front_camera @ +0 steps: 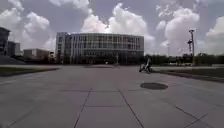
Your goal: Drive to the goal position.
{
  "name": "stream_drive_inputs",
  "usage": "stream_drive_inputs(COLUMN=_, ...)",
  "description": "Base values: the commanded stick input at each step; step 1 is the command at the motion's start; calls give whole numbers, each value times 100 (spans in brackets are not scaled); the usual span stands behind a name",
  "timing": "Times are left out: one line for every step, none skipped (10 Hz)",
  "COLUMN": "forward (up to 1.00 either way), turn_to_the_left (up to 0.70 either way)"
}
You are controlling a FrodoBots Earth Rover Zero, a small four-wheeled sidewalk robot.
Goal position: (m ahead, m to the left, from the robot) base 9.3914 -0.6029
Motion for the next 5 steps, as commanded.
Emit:
stream_drive_inputs(forward=70, turn_to_the_left=4)
stream_drive_inputs(forward=70, turn_to_the_left=4)
stream_drive_inputs(forward=70, turn_to_the_left=4)
stream_drive_inputs(forward=70, turn_to_the_left=4)
stream_drive_inputs(forward=70, turn_to_the_left=4)
